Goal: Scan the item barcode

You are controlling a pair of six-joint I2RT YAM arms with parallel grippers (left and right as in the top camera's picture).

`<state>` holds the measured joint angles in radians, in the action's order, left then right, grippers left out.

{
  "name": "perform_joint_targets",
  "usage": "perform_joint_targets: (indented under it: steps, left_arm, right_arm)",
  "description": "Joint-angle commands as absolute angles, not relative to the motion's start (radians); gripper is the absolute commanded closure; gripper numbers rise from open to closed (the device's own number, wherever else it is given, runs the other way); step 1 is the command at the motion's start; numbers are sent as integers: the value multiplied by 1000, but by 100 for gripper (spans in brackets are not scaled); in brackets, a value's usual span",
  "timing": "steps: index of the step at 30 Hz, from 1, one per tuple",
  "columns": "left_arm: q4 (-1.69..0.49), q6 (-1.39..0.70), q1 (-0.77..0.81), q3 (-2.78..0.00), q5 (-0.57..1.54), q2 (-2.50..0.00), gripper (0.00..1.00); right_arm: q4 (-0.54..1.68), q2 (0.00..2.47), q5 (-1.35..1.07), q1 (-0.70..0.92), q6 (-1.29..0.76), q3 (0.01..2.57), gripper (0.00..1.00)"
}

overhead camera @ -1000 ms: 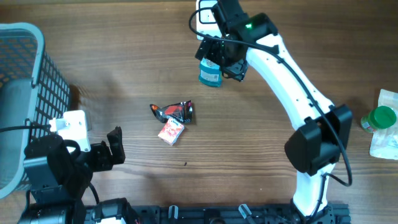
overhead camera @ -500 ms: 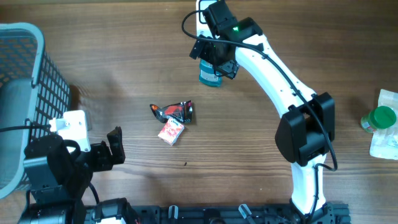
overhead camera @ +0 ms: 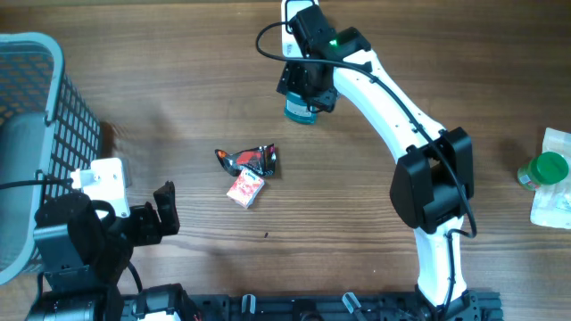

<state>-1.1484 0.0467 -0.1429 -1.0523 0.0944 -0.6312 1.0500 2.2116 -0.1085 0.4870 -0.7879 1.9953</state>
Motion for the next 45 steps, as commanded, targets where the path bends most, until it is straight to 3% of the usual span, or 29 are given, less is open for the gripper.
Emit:
perform_joint_targets:
  steps: [1,11,17,19,24,27,31,37,45]
  left_arm:
    - [-1146,37,-136,-1052,99,-630,0]
    - [-1146,37,-137,-1052,99,-630,0]
    - [-1146,37,-137,-1052,99,-630,0]
    - [-1146,37,-137,-1052,99,-630,0]
    - [-1146,37,-136,-1052,99,-630,0]
    - [-1146,37,-137,-1052,99,-630,0]
    - [-1146,37,-137,-1052,99,-630,0]
    - [-1146,37,-137,-1052,99,-630,0]
    - [-1146,37,-136,-1052,99,-630,0]
  right_arm:
    - [1067,2252,-105,491,-759,1997,32]
    - [1163,2238,-226,471,-734,2058,49]
    - [1309,2238,-361,427,-735,2169,50]
    - [1344,2238,-455,408,-735,2169,55]
    - [1362,2238,-737,382,-685,2169,57]
    - [1360,2238,-773,380,-683,2169,57]
    - [1323,2238,-751,375,-628,2169,58]
    - [974,2238,-545,376,-363,2169,62]
    - [652,2238,-172,394,-280,2169,62]
